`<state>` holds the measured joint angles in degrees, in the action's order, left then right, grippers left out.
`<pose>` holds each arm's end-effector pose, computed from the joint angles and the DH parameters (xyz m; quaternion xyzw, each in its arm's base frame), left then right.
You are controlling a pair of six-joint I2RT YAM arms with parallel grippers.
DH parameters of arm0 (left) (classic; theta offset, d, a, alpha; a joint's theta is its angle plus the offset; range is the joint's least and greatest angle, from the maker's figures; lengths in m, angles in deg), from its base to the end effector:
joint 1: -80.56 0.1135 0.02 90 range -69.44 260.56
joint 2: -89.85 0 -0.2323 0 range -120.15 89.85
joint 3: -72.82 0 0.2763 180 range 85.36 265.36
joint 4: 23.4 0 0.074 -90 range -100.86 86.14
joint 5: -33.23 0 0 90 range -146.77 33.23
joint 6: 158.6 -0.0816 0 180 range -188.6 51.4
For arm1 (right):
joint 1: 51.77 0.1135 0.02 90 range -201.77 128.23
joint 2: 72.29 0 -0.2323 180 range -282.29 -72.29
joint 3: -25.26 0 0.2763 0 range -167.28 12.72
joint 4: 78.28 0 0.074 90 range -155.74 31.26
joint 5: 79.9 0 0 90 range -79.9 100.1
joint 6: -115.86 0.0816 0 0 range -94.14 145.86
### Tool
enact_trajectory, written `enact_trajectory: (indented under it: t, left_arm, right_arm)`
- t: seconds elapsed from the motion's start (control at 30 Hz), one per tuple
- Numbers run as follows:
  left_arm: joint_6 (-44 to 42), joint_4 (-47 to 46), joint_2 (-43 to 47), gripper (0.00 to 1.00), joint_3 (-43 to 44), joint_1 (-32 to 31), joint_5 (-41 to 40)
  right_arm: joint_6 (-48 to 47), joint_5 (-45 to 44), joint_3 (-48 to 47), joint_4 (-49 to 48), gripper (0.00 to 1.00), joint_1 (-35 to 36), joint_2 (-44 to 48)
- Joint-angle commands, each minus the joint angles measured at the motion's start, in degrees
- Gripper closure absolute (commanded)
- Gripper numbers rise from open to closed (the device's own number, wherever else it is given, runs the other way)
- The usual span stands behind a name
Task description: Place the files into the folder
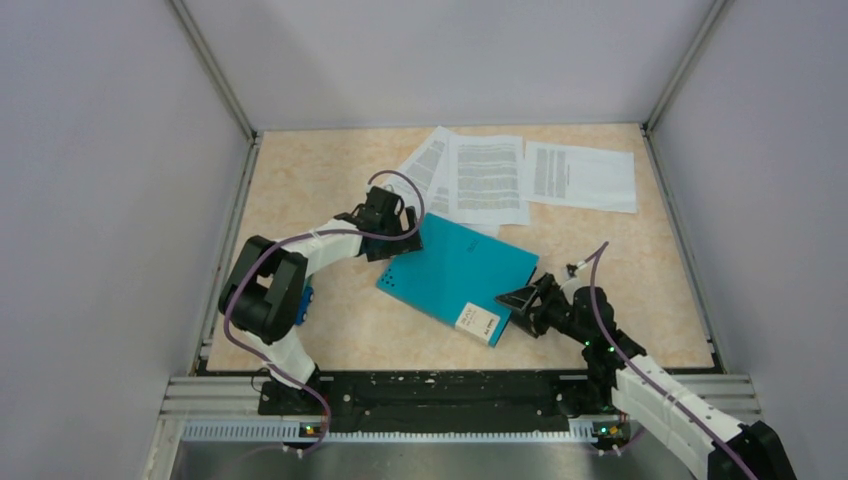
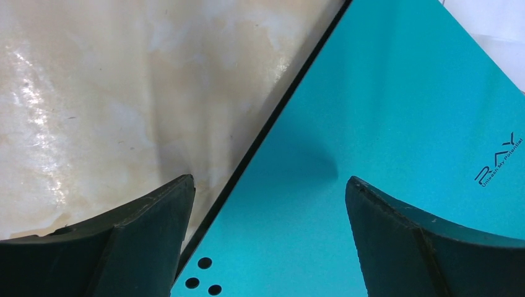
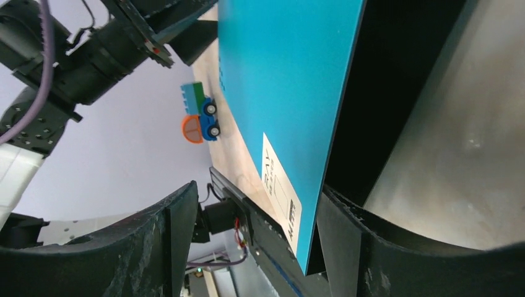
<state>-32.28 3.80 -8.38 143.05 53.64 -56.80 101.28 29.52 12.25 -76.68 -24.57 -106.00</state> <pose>0.3442 -0.1747 0.0859 -0.0783 0.9510 -0.1566 0.2548 0.1876 0.1269 0.0875 0.2486 0.7856 0.5161 0.2339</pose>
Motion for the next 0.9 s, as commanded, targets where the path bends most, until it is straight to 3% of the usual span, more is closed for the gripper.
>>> enact_trajectory:
  t: [0.0,0.27,0.6,0.77,0.87]
  left_arm:
    - [1.7,-1.9,-1.8,0.04,0.4,0.5,4.3]
    - [3.6,-2.4,-0.2,0.04,0.4,0.9,8.6]
    - [6.1,-4.4,2.4,0.06,-0.9,0.9,14.4]
    - [7.3,-2.7,5.5,0.06,-0.6,0.9,14.7]
    - [7.4,4.8,7.7,0.06,2.5,0.9,10.8]
  right_arm:
    - [-2.0,-3.7,8.2,-4.7,0.34,0.3,3.2]
    - [-5.9,-5.7,7.3,-6.4,0.53,0.8,3.5]
    - [-10.8,-9.3,2.3,-10.1,0.66,5.1,-3.6]
    - [-15.5,-10.4,-1.8,-7.5,0.88,6.2,-5.5]
    - [-19.5,-11.9,-4.6,-2.7,0.98,7.1,-3.6]
